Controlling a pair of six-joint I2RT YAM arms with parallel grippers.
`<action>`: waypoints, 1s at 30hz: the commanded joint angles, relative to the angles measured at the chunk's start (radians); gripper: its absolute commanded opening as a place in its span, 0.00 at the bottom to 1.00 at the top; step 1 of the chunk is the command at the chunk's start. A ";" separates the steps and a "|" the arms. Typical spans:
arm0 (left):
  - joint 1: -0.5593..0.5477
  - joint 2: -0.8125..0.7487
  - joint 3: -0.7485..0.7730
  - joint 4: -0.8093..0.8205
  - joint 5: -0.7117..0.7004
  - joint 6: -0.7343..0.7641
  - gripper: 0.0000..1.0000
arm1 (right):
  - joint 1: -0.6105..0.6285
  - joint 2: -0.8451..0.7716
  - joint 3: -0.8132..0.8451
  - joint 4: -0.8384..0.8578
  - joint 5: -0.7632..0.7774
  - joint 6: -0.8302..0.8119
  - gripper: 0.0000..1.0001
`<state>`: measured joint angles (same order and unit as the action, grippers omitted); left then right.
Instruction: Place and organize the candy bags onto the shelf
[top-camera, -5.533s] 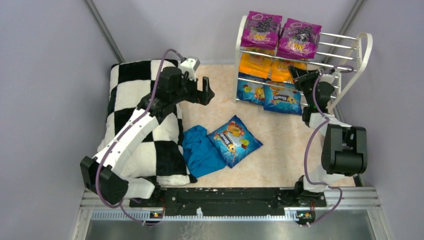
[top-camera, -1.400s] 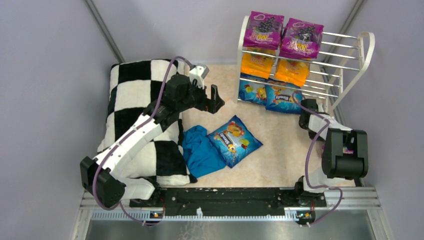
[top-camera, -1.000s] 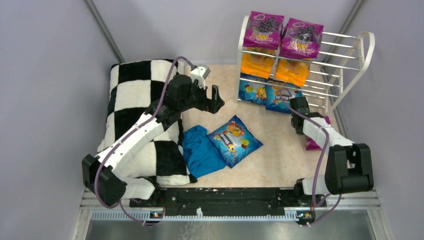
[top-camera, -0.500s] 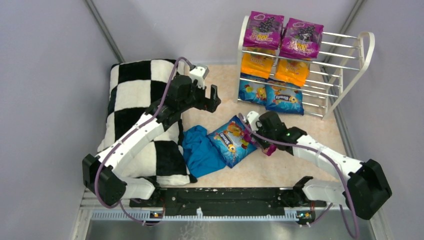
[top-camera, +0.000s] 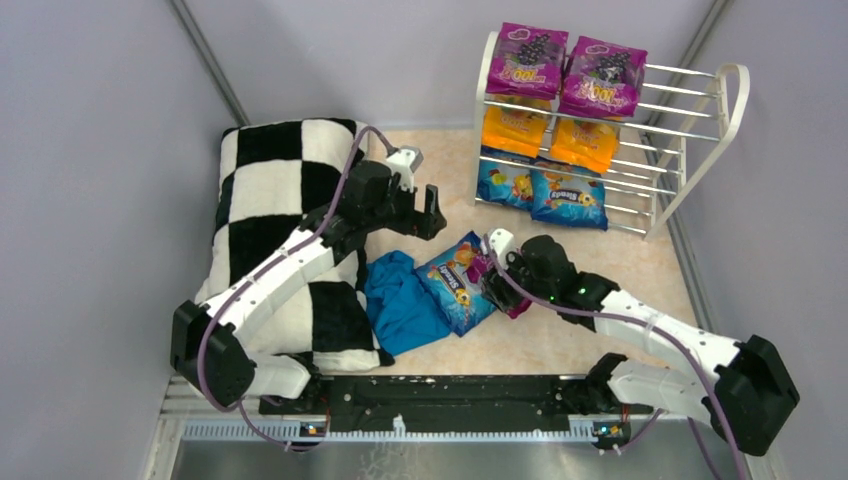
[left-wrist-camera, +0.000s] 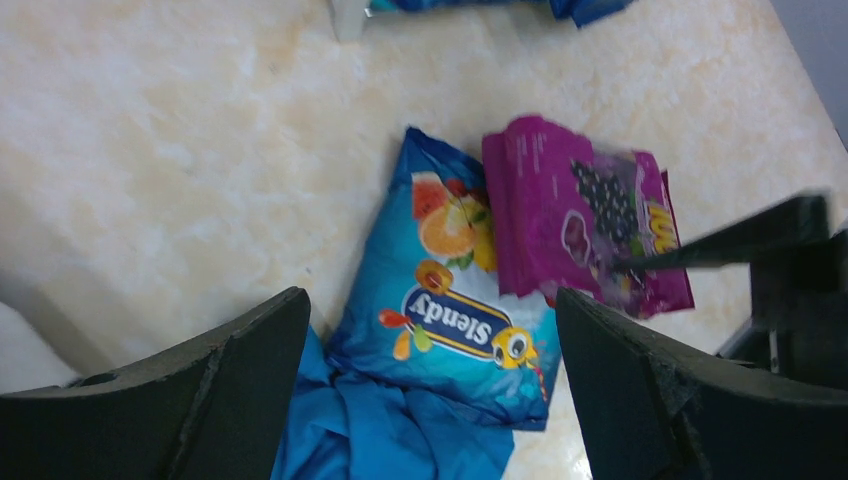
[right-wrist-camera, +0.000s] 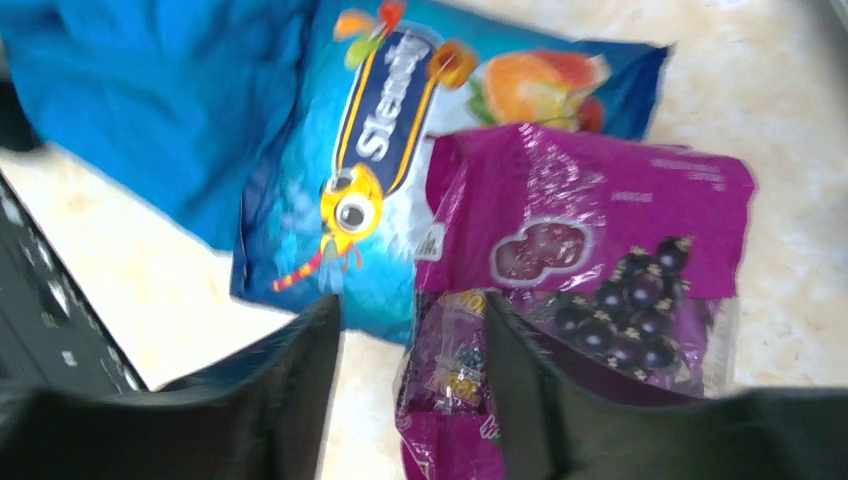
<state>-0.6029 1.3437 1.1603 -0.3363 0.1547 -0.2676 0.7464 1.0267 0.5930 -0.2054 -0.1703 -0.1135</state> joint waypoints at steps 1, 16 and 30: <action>-0.001 -0.002 -0.090 0.068 0.158 -0.099 0.99 | 0.007 -0.155 -0.009 0.120 0.215 0.270 0.65; -0.136 0.392 0.058 0.185 0.235 -0.293 0.79 | -0.219 -0.309 -0.039 -0.193 0.581 0.723 0.93; -0.169 0.488 0.098 0.219 0.206 -0.372 0.80 | -0.564 -0.149 -0.140 0.047 0.076 0.668 0.91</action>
<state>-0.7620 1.8015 1.2274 -0.1528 0.3683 -0.6159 0.1974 0.8341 0.4713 -0.2722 0.0372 0.5774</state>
